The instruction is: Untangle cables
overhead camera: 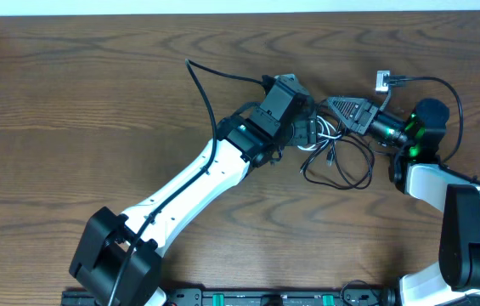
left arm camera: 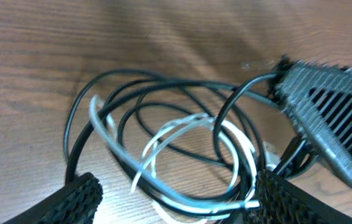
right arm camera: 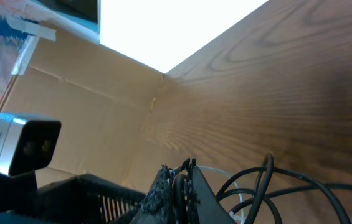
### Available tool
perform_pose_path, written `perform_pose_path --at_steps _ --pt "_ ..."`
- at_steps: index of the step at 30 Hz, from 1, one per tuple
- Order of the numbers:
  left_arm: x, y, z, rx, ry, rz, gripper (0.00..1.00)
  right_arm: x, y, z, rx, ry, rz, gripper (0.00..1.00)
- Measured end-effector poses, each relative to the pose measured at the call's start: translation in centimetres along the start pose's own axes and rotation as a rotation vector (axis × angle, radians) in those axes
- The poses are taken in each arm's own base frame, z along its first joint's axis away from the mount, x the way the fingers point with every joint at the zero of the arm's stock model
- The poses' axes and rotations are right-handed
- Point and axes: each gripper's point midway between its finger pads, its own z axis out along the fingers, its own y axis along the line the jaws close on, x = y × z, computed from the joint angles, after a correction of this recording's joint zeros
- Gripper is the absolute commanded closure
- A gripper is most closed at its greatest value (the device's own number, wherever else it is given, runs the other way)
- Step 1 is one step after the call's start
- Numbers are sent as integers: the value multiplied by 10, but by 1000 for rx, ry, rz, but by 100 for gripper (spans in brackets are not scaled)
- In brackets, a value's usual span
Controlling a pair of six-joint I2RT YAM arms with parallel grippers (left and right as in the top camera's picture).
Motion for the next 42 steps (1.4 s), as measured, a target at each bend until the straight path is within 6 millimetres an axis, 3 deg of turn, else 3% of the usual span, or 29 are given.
perform_pose_path --at_steps 9,18,20,25,32,42 --pt "-8 -3 2 11 -37 -50 28 4 20 6 -71 27 -15 99" --pt "3 12 31 -47 -1 -96 28 13 35 13 -120 63 -4 99" --pt "5 13 34 -50 2 -99 33 13 35 13 -122 66 -2 99" --pt "7 15 34 -59 12 -86 43 14 37 13 -128 69 -2 99" --pt "26 27 30 -109 99 66 43 19 45 10 -167 106 -20 99" --pt "30 43 16 -246 112 206 45 28 44 5 -188 154 -47 99"
